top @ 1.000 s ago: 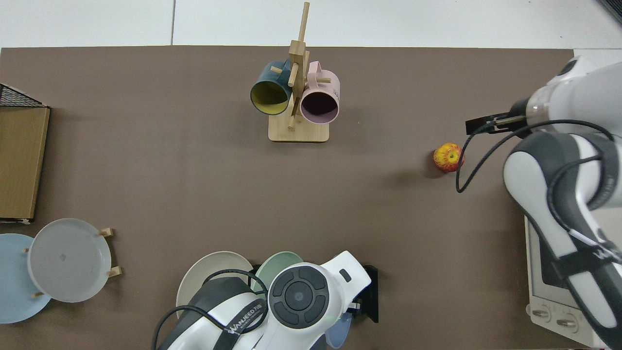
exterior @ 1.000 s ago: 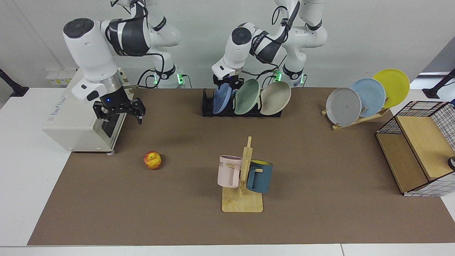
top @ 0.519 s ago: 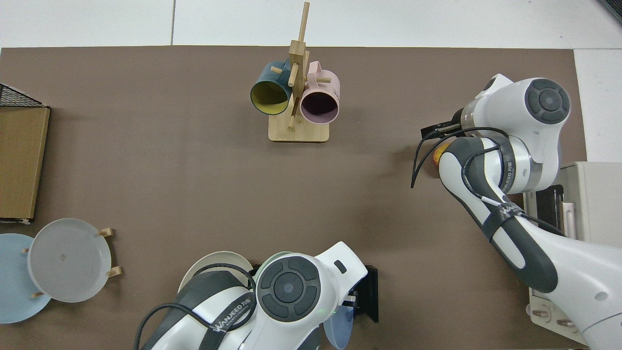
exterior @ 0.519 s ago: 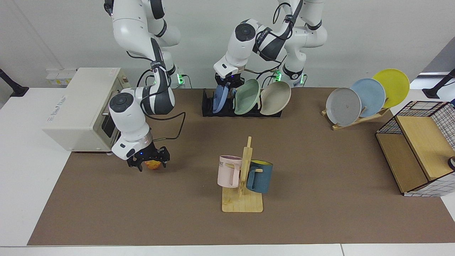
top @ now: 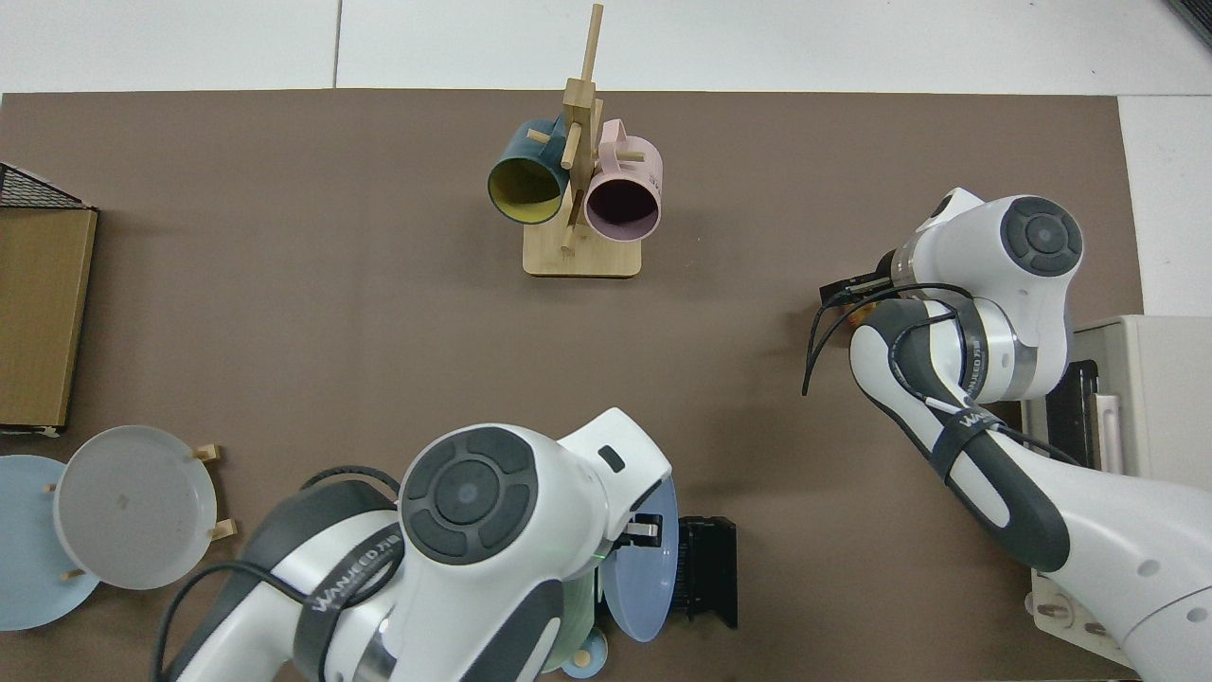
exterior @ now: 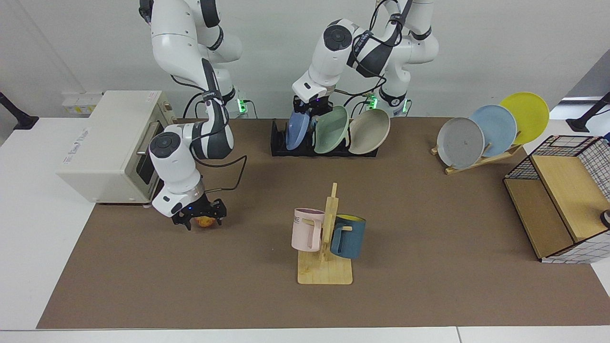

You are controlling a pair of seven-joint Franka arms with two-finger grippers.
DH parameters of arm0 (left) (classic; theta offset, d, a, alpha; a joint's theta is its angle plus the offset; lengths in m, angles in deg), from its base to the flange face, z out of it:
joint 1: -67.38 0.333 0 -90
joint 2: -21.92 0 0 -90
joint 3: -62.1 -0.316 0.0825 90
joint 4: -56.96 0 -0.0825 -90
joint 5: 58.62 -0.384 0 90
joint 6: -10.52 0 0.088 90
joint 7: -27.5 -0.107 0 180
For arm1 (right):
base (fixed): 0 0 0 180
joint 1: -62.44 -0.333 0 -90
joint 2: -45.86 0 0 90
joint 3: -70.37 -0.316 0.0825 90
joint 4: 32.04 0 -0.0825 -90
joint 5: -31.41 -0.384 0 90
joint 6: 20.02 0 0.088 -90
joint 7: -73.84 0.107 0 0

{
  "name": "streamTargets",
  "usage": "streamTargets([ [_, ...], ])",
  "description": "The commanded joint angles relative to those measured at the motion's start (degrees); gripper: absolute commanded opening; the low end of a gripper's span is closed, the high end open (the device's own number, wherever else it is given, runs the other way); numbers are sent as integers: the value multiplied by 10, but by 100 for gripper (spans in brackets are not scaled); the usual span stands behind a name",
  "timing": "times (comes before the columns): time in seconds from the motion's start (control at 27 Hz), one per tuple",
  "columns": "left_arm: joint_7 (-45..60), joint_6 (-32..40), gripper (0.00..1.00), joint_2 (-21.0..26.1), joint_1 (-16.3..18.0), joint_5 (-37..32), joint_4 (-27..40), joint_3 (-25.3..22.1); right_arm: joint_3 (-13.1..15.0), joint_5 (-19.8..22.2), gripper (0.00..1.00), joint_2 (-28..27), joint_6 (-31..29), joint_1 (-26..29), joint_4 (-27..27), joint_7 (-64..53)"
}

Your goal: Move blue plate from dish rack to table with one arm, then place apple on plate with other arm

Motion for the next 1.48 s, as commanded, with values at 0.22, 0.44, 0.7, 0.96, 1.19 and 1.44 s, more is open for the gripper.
streamTargets([
  [0.22, -123, 13, 0, 19, 9, -14, -29, -111, -3, -9, 0, 20, 5, 13, 25, -28],
  [0.44, -207, -15, 0, 35, 10, 45, -27, -185, -3, -10, 0, 19, 9, 6, 18, 30],
  [0.7, -325, -80, 0, 90, 27, 134, -21, -218, -3, -10, 0, 20, 14, -10, -13, 42],
  [0.96, -470, -63, 0, 145, 90, 291, -20, -219, -2, -10, 0, 41, 32, -15, -32, 51],
  [1.19, -476, -65, 0, 175, 94, 346, -16, -219, -2, -9, 0, 77, 84, -15, -48, 52],
  [1.44, -517, -79, 0, 235, 92, 388, -18, -208, -1, -8, 0, 121, 131, -8, -50, 50],
])
